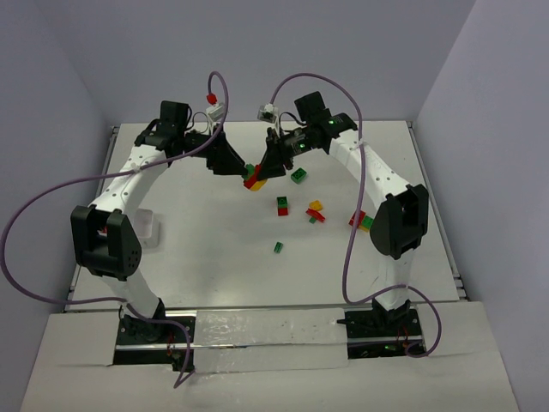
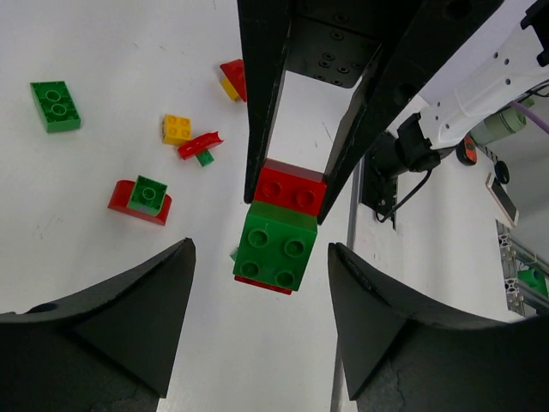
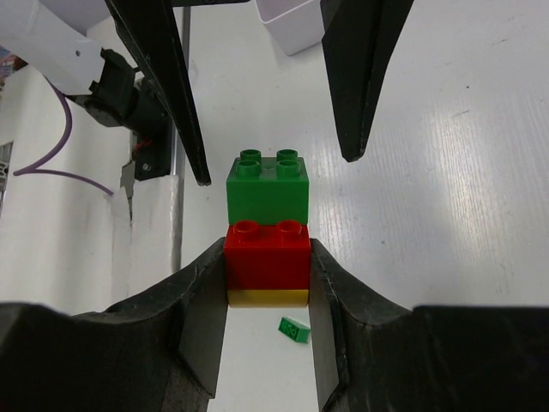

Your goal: Sort the legos into containers by color

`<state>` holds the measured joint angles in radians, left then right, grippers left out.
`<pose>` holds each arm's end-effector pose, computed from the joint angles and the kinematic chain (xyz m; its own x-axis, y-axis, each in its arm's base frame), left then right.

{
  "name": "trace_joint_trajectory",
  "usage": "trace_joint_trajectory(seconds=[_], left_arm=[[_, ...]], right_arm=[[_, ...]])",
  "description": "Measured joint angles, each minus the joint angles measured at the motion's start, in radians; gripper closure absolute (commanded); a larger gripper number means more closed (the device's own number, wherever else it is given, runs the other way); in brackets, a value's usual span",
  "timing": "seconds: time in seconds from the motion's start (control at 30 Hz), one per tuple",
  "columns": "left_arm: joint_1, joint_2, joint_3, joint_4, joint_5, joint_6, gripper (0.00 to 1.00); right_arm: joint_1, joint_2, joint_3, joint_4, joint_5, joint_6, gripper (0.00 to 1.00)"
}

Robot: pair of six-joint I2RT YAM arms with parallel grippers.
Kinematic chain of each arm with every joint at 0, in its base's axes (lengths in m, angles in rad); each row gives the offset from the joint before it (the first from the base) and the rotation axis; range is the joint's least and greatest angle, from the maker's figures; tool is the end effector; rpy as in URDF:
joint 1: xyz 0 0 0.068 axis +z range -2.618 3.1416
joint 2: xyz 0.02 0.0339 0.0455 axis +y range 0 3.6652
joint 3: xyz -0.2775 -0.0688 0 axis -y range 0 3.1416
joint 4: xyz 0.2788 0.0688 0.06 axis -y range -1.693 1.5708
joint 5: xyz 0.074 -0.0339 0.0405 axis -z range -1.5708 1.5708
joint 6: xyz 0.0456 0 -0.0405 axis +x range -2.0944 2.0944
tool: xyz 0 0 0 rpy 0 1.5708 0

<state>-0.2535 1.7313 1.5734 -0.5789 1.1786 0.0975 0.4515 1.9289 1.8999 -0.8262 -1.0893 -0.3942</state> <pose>0.3929 -0.1453 0.3414 -0.5735 0.1870 -0.7975 0.8181 0.1810 -0.5459 0.3964 0.2371 0.3535 -0.3484 -0.3666 -0.8627 -0.9305 0.0240 0.3656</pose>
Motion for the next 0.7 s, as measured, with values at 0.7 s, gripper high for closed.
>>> trace_joint_trajectory(seconds=[0.7], left_arm=[[-0.003, 0.002, 0.011, -0.043, 0.066, 0.082, 0.53]], right_arm=[[0.014, 0.0, 0.032, -0.025, -0.001, -0.021, 1.0]])
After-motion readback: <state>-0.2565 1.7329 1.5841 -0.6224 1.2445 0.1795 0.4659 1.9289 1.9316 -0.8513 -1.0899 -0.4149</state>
